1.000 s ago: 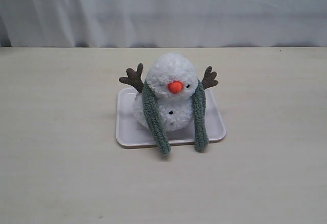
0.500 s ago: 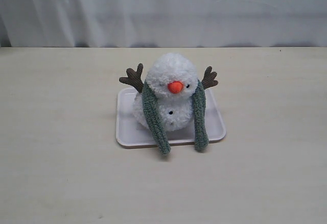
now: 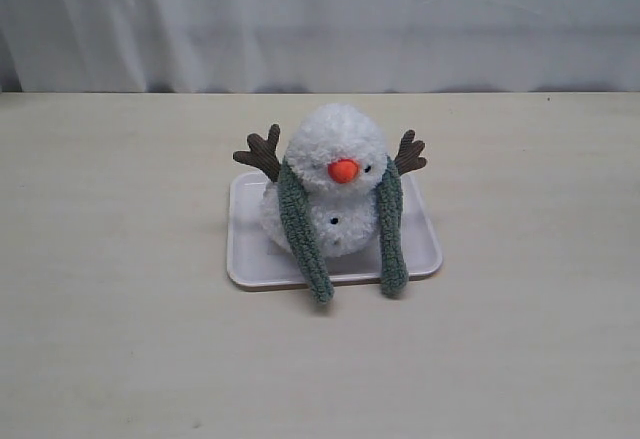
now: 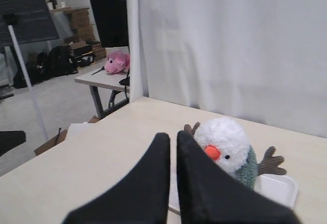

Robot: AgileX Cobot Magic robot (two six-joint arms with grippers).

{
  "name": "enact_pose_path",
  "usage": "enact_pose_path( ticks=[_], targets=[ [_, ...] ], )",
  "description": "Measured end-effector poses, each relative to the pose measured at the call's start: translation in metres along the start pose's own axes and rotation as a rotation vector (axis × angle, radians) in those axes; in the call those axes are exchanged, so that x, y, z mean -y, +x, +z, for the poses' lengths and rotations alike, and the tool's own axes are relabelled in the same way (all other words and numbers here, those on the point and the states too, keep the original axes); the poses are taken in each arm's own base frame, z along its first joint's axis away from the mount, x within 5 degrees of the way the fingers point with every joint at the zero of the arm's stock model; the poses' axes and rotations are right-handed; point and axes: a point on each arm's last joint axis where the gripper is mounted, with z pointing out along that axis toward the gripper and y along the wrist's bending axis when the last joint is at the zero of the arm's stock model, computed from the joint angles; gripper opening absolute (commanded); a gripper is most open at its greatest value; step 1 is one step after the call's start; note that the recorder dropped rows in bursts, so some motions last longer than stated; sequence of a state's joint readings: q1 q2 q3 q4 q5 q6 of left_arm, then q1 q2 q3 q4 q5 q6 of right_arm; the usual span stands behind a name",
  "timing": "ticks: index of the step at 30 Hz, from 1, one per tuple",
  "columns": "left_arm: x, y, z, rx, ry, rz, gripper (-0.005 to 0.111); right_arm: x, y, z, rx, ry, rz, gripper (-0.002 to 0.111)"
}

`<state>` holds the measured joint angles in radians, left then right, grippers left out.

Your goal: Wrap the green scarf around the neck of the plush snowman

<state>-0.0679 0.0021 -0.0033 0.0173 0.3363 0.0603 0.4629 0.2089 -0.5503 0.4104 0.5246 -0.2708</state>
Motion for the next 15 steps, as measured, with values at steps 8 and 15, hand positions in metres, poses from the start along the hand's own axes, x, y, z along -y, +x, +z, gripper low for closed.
enact_pose_path(
  ticks=[8, 15],
  targets=[
    [0.000, 0.000, 0.000, 0.000, 0.000, 0.000, 0.000, 0.005, 0.034, -0.010, 0.030, 0.123, 0.003, 0.004],
    [0.000, 0.000, 0.000, 0.000, 0.000, 0.000, 0.000, 0.010, 0.057, -0.008, 0.019, 0.225, 0.014, 0.004]
  ],
)
